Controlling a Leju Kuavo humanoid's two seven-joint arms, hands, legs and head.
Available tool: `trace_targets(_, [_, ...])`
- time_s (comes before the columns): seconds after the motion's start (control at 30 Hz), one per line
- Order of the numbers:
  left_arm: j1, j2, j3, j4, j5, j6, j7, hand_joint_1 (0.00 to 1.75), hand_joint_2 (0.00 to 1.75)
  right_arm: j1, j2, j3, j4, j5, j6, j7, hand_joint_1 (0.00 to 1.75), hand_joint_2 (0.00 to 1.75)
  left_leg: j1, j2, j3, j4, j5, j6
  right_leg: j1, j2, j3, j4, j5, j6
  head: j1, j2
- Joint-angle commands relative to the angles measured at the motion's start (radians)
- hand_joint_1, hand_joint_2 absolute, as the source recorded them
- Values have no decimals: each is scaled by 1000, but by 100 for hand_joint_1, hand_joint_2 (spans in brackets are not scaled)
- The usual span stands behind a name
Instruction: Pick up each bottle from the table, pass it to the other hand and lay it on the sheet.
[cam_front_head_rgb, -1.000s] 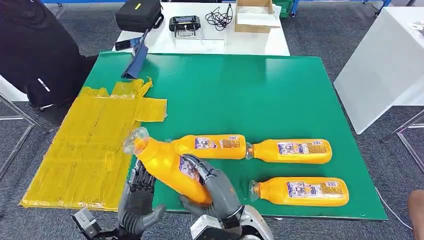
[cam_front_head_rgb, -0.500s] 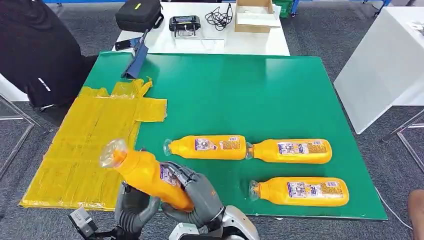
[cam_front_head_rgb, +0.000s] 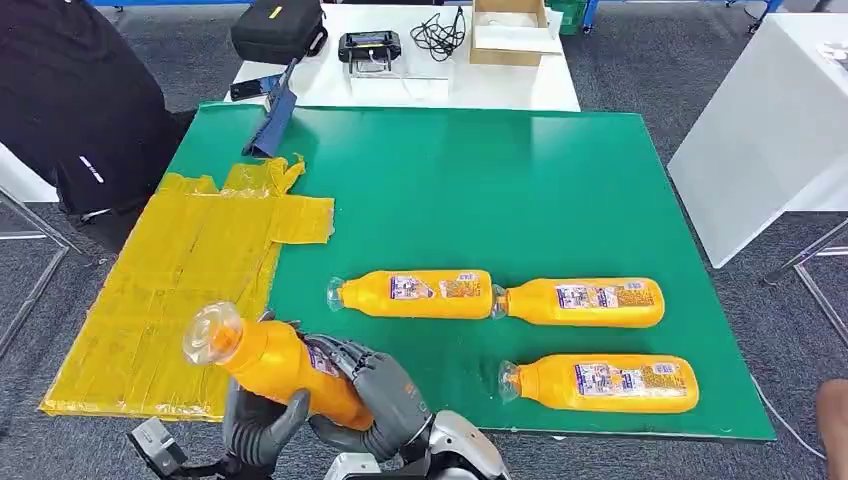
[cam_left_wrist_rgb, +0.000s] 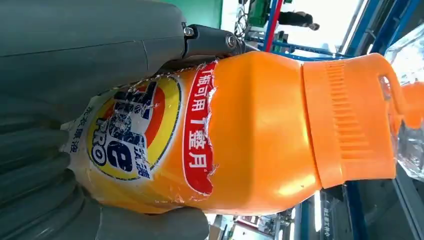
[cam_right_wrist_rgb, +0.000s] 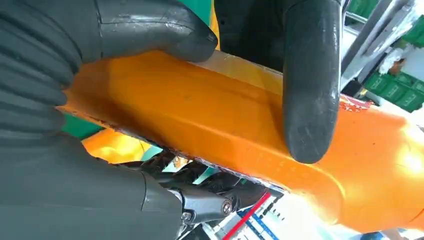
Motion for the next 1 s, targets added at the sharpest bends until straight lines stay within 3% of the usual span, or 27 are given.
trace_targets(0.03, [-32, 22, -25, 53, -3, -18, -1, 175, 175, 6, -19, 32, 25, -1, -14, -1, 175, 175, 0, -1, 2, -2, 1, 0, 0, -2, 2, -2, 1, 0, 0, 0])
trace_targets(0.2, [-21, 11, -13, 40, -10, -8, -5, 175, 175, 38, -18, -5, -34, -5, -52, 0, 175, 175, 0, -1, 2, -2, 1, 1, 0, -2, 2, -2, 0, 0, 0, 0])
trace_targets(0.23, [-18, 5, -6, 32, -22, 6, -8, 175, 175, 54, -11, -25, -56, -6, -87, -10, 0, 175, 0, -2, 3, -3, 1, 1, 1, -3, 4, -3, 0, 0, 0, 0])
trace_targets(0.3, [-21, 1, 10, 3, -108, 91, -22, 175, 175, 72, -21, -55, -126, 8, -106, 19, 0, 175, 0, -1, 2, -2, 1, 1, 1, -3, 3, -3, 0, 0, 0, 0])
trace_targets(0.4, [-80, 33, 31, -32, -367, 366, -17, 175, 175, 89, -32, -93, -217, -60, -88, -3, 0, 175, 1, -4, 0, -1, 1, 1, 1, -5, 1, -2, 0, 0, 1, 0])
trace_targets(0.43, [-114, 50, 33, -24, -451, 455, 9, 175, 175, 95, -32, -117, -242, -152, -49, -31, 0, 175, 1, -3, 2, -2, 1, 1, 1, -5, 3, -3, 0, 0, 0, 0])
trace_targets(0.63, [-277, 149, 56, 159, -878, 829, 180, 175, 175, 80, -46, -200, -275, -222, -20, -52, 0, 175, 1, -4, 1, -3, 3, 0, 1, -5, 2, -3, 2, -1, 0, 0])
trace_targets(0.77, [-322, 190, 75, 258, -961, 896, 209, 175, 175, 61, -53, -222, -253, -243, -8, -56, 0, 175, 0, -1, 3, -3, 2, 0, 0, -2, 4, -3, 1, 0, 0, 0])
trace_targets(0.9, [-322, 190, 75, 258, -961, 896, 209, 175, 175, 61, -53, -222, -253, -243, -8, -56, 0, 175, 0, -2, 3, -3, 2, 1, 0, -3, 4, -3, 1, 0, 0, 0])
trace_targets(1.0, [-352, 220, 82, 329, -1117, 972, 296, 175, 175, 51, -62, -225, -246, -252, -6, -58, 0, 175, 1, -1, 6, -5, 3, 1, 1, -3, 6, -5, 2, 0, 0, 0])
